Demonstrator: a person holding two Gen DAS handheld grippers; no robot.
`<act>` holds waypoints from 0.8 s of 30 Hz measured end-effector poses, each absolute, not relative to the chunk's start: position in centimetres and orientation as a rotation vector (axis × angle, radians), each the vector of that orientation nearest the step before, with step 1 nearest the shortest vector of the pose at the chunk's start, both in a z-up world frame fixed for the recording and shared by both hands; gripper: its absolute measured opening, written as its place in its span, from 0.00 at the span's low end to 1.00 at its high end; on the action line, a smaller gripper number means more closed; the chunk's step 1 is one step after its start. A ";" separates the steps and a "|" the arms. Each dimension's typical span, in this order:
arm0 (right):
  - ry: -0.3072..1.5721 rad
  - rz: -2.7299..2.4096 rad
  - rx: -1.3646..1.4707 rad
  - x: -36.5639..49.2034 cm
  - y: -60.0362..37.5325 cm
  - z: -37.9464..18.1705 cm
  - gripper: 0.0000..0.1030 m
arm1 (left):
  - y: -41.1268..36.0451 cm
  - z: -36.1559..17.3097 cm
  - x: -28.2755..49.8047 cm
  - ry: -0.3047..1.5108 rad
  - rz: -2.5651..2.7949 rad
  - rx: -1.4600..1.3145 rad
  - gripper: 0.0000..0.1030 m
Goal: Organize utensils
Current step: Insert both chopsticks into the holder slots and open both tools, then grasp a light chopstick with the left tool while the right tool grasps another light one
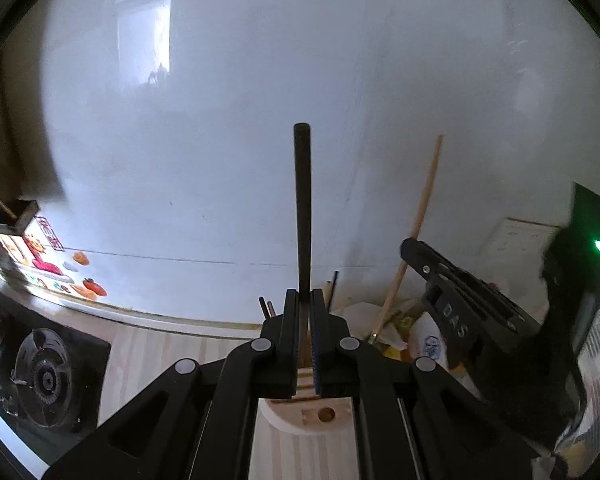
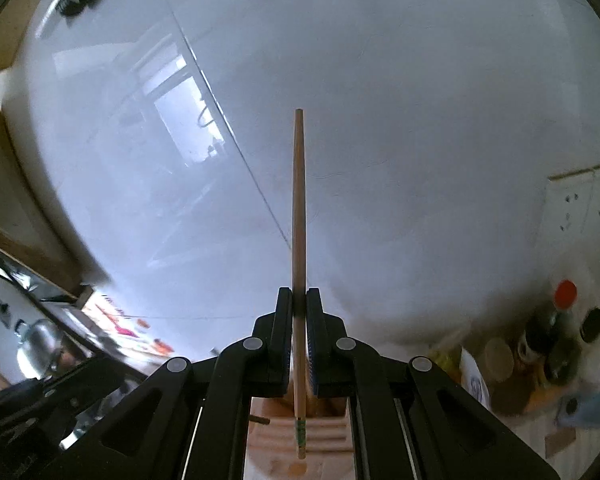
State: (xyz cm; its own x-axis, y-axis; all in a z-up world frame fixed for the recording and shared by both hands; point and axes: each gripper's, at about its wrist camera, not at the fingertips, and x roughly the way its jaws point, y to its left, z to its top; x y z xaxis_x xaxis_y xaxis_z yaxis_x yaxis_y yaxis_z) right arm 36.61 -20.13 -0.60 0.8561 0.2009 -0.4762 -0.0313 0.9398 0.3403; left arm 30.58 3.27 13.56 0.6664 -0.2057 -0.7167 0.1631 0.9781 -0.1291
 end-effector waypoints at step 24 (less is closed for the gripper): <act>0.584 0.013 0.257 35.4 -20.9 -1.8 0.51 | 6.6 10.5 26.4 0.837 -0.014 -0.047 1.00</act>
